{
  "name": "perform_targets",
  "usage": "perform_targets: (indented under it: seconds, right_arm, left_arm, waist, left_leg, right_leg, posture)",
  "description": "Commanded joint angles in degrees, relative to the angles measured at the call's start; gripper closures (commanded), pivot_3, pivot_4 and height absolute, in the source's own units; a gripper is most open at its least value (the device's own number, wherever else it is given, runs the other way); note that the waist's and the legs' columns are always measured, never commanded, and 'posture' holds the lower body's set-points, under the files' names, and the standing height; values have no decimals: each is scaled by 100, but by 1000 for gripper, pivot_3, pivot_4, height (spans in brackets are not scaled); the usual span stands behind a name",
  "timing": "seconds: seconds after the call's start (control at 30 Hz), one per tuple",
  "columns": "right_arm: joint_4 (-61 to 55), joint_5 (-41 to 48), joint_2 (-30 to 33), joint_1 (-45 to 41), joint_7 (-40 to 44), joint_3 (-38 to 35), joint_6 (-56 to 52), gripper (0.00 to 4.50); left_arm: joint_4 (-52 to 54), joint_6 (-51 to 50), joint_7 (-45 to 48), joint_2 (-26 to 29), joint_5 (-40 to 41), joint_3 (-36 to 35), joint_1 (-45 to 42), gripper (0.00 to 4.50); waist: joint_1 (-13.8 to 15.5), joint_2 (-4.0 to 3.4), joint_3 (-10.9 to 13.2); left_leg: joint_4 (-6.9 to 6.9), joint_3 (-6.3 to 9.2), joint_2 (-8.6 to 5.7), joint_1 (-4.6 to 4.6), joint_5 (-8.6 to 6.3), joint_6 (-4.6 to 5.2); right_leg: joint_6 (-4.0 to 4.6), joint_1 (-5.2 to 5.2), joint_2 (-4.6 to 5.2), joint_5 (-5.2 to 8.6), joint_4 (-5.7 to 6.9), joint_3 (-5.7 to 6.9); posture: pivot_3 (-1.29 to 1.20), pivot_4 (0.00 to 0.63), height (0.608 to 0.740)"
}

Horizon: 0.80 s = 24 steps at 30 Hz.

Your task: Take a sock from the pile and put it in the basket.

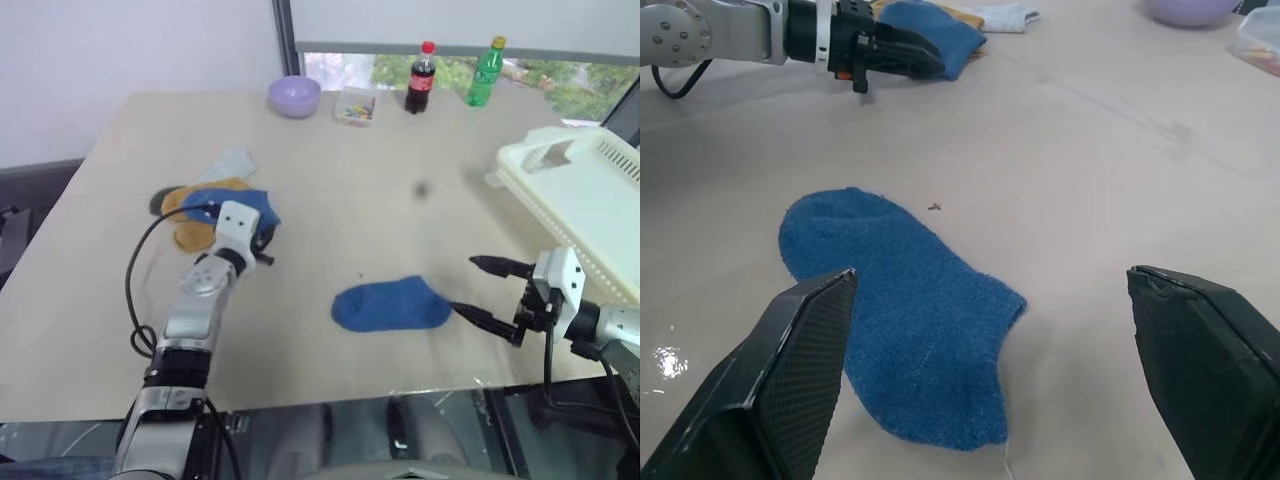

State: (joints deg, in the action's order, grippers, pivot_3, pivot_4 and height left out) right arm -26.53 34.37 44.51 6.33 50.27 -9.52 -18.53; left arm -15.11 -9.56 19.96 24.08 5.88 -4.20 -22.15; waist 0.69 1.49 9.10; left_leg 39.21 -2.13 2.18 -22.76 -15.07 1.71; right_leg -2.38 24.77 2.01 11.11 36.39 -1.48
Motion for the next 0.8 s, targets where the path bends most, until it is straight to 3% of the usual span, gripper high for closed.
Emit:
perform_targets:
  seconds: [0.03,0.17,0.2,0.23,0.3,0.53,0.8]
  right_arm:
    - [-131,-6,8,-10,22,-212,43,86]
    - [-124,-30,9,-20,26,-235,47,86]
    - [-120,-39,13,-18,30,-243,53,0]
    - [-114,-59,19,-14,32,-248,64,0]
    - [-111,-85,16,-9,42,-247,76,0]
    - [-148,-143,-37,22,39,-242,84,0]
    - [-129,-228,-80,-14,41,-246,127,0]
  left_arm:
    - [-137,87,-121,-11,-23,-160,-115,3102]
    - [-390,26,53,4,-52,-35,-124,3102]
    - [-419,21,92,1,-48,-16,-122,3598]
    - [-433,39,117,3,-59,3,-117,3636]
    - [-419,97,158,10,-99,44,-96,4422]
    - [-367,139,319,15,-170,134,-12,4474]
    - [678,-719,981,-380,586,232,-60,4474]
  waist:
    - [4,0,0]
    - [4,0,-1]
    - [4,0,-1]
    - [4,-1,-1]
    - [4,-2,-2]
    - [8,-2,-2]
    - [13,0,0]
  left_leg:
    - [0,0,0,0,0,0]
    - [0,0,-1,2,0,0]
    - [0,0,0,3,0,0]
    - [0,0,-1,4,0,0]
    - [0,0,0,5,0,0]
    - [0,-1,-1,4,0,0]
    - [0,0,-2,-2,0,0]
  right_leg:
    - [0,0,0,0,0,0]
    - [0,-1,0,0,2,1]
    - [0,-1,0,0,2,1]
    - [0,-1,0,0,3,1]
    - [0,-2,0,0,5,1]
    - [0,-2,1,0,3,0]
    - [-1,-1,4,0,-1,2]
  posture:
    - [0,150,740]
    - [0,150,740]
    - [0,150,740]
    - [0,150,740]
    - [0,150,740]
    - [0,150,740]
    - [0,150,740]
